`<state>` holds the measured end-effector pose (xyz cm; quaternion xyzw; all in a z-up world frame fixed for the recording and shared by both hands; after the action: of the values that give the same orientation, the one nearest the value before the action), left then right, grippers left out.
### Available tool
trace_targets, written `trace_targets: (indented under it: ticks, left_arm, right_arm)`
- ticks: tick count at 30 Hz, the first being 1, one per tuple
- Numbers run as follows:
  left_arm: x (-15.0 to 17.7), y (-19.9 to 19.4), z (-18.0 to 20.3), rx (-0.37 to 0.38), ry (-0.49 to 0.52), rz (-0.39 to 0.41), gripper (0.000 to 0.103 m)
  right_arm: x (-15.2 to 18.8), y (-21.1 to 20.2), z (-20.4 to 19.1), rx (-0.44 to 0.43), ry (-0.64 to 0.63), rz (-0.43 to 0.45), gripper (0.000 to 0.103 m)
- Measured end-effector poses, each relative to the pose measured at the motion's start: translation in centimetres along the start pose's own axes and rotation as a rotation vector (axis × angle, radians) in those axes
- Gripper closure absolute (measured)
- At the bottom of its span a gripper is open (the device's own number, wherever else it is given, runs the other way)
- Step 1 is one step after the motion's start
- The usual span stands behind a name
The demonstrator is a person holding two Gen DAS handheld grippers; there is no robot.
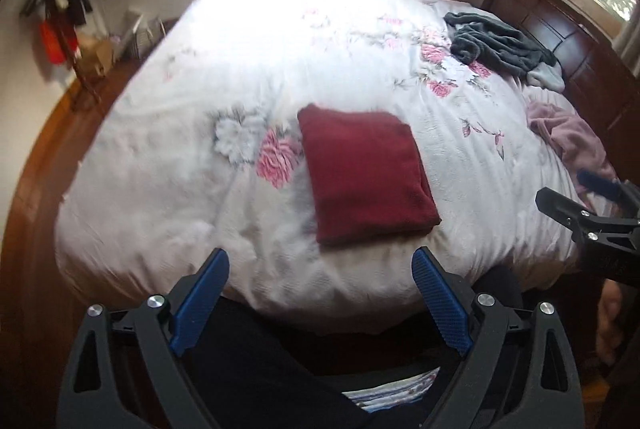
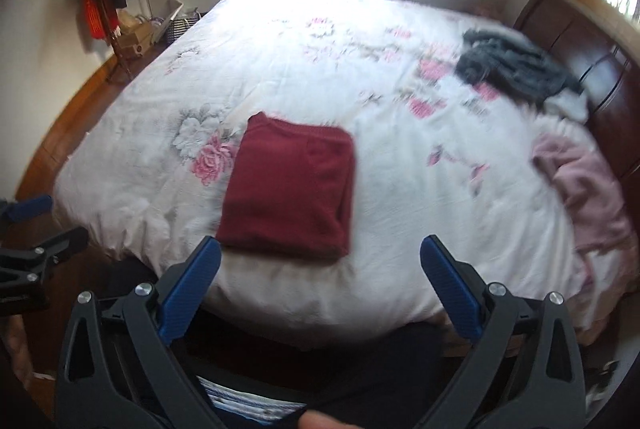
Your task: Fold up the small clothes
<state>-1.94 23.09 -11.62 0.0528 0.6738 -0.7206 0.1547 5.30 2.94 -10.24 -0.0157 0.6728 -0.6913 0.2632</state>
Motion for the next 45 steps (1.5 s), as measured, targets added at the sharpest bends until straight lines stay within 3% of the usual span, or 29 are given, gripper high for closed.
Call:
trace_targets:
  ticks: [7,16,45]
  left_arm:
    - [0.6,-1.4,0.7,0.036,0.011,-0.011,0.010]
    - [1.7,-1.5,1.5,0.042,0.005,-0.028,0.010]
    - [2.1,-2.6,2.3,0.057,0.028,0.004,0.010]
  right_arm:
    - [1.1,-3.1,-0.6,0.056,0.019,0.019,0.003]
    - [1.9,-2.6,-1.1,0.044,0.025,-0.016,0.003]
    - [2.4,-4.3,-1.7,0.041,0.027,0.044,0.003]
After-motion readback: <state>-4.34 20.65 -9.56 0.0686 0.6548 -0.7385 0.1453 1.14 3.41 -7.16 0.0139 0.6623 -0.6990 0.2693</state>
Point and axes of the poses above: each gripper's, at about its wrist camera, not at the fingertips, and y roughly the way its jaws point, z to its right, x to its underside, the point moved 3 cm from there along y, roughly the way its jaws point, and after that the axes turned 15 degrees about -z, right-handed, at the moved point
